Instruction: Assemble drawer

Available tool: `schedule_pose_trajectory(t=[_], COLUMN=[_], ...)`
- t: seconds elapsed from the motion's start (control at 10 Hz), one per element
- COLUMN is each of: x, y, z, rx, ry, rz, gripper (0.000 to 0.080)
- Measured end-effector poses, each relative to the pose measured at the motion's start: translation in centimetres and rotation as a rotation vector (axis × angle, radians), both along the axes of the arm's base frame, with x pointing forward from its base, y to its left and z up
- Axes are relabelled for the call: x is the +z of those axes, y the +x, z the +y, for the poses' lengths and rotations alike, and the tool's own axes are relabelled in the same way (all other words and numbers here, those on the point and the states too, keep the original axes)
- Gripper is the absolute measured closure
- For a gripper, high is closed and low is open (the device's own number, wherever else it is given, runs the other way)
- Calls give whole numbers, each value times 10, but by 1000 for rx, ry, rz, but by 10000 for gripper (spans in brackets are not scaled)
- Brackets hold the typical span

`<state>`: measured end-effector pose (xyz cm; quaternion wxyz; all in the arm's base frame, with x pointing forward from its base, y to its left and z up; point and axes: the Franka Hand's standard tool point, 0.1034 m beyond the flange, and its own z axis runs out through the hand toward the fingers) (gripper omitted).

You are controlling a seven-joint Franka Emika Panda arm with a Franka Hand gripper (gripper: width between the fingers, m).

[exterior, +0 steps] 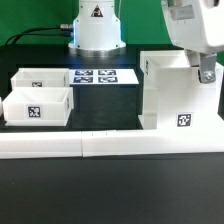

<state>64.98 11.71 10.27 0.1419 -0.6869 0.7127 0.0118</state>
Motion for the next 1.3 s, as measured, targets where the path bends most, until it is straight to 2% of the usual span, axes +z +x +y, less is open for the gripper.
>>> schedule_pose_trajectory(t=[0.1, 0.2, 0.4, 0.5, 0.7, 0.9, 1.1, 1.2, 1.3], x=[1, 1, 3, 8, 30, 42, 39, 40, 41], y=[1, 1, -1, -8, -23, -30, -33, -33, -41], z=[0, 0, 0, -2, -10, -9, -10, -11, -19], rx=[0, 0, 49, 142, 353, 369, 407, 497, 698], ry=[0, 0, -9, -20, -31, -52, -61, -78, -97], rz=[-3, -4, -14, -31, -48, -89, -91, -109, -108], gripper=[263, 186, 157, 152, 151, 151, 151, 151, 151])
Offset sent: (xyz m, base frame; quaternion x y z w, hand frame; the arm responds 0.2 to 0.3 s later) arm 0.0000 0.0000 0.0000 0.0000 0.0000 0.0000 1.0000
